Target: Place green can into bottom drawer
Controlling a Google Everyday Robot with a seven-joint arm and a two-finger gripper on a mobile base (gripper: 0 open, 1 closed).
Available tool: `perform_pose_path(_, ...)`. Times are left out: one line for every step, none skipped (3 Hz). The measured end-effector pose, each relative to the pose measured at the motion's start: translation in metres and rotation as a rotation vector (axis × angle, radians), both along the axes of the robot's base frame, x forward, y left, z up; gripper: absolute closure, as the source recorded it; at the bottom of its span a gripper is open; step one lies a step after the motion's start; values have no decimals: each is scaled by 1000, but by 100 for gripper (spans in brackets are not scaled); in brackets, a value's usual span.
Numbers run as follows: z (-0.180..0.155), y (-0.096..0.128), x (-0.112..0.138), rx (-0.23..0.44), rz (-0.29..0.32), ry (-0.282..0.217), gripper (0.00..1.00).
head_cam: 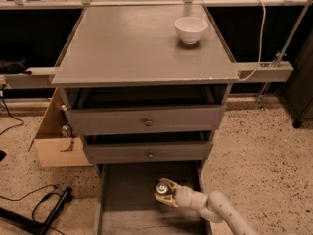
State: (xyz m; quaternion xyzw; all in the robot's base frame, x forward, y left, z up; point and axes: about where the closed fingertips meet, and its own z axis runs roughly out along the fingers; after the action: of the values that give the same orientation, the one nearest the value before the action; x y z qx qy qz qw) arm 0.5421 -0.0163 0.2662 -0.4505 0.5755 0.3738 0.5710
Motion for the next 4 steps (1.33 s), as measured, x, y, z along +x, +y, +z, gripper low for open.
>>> perform_pose_path(0,0,0,0,0,0,59)
perform_pose_path(0,0,0,0,0,0,27)
perform_pose_path(0,0,0,0,0,0,4)
perform_pose_path(0,0,0,0,0,0,0)
